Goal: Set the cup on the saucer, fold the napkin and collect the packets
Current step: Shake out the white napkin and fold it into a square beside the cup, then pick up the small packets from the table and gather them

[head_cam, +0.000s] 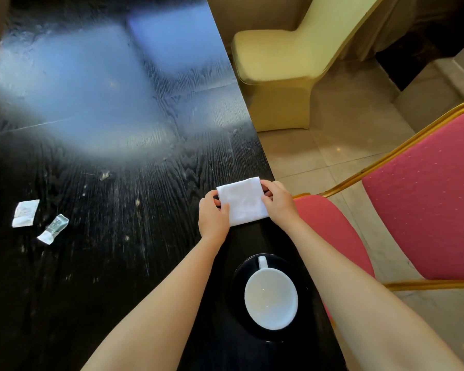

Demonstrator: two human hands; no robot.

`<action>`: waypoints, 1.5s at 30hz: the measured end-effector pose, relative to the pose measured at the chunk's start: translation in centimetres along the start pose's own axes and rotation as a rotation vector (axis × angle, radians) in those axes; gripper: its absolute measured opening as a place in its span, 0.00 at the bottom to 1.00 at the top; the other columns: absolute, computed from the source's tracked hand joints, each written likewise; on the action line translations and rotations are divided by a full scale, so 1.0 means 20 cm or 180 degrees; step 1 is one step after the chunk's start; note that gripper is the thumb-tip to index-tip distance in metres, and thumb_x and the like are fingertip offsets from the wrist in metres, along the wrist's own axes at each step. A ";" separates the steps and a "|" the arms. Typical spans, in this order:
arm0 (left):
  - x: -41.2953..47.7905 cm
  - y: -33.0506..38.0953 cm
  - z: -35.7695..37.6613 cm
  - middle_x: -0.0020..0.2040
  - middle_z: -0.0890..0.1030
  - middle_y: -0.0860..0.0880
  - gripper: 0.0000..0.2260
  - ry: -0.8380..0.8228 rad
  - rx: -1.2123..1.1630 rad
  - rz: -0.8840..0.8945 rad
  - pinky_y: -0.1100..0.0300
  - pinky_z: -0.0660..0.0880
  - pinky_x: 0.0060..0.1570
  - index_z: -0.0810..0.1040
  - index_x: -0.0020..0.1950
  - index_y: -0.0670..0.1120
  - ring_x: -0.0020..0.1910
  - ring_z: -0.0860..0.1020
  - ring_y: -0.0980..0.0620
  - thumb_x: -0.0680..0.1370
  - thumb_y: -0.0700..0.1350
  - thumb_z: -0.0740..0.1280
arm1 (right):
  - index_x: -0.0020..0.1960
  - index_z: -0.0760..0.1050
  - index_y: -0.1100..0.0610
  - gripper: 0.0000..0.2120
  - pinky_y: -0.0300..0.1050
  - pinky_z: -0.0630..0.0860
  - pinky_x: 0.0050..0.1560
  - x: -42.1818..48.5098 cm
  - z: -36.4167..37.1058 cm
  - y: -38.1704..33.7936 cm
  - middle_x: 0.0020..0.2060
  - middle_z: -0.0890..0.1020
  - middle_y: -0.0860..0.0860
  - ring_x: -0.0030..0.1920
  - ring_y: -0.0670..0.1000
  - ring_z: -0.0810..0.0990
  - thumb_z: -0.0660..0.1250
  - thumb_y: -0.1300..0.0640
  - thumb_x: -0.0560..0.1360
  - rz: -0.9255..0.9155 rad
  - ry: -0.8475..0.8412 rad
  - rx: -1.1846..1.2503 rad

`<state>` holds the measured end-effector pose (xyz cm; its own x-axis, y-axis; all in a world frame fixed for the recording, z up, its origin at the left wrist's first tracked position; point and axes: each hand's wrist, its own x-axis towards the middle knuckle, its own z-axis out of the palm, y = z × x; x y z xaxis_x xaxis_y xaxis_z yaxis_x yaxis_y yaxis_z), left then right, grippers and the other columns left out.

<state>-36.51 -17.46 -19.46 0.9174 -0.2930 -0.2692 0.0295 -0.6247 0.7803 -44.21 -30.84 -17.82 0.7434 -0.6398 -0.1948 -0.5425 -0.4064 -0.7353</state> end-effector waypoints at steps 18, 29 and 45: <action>0.19 -0.28 -0.91 0.67 0.73 0.45 0.19 -0.0590 0.1460 -0.0075 0.47 0.71 0.62 0.68 0.70 0.48 0.66 0.70 0.44 0.78 0.45 0.61 | 0.71 0.64 0.58 0.24 0.54 0.67 0.67 0.07 0.36 -0.65 0.68 0.72 0.58 0.68 0.60 0.68 0.62 0.54 0.77 -0.0676 -0.1394 -0.1489; 0.09 -1.19 -1.68 0.76 0.59 0.46 0.25 0.0593 0.2041 0.0160 0.47 0.52 0.74 0.58 0.75 0.48 0.76 0.55 0.48 0.79 0.51 0.59 | 0.68 0.69 0.57 0.21 0.55 0.72 0.62 -0.12 1.13 -1.21 0.62 0.77 0.57 0.64 0.59 0.71 0.59 0.48 0.79 -0.0951 -0.1602 -0.1707; 0.13 -1.60 -1.79 0.77 0.44 0.51 0.27 0.0400 0.2191 -0.0014 0.48 0.39 0.74 0.44 0.74 0.52 0.76 0.41 0.52 0.78 0.61 0.41 | 0.54 0.73 0.60 0.09 0.46 0.70 0.45 -0.20 1.81 -1.48 0.54 0.75 0.58 0.53 0.59 0.76 0.63 0.62 0.74 0.0022 -0.1025 -0.1139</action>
<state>-20.86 27.60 -24.89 0.9581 -0.2293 -0.1718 -0.1866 -0.9543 0.2332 -16.89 7.41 -18.80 0.7920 -0.4316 -0.4317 -0.6064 -0.6379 -0.4747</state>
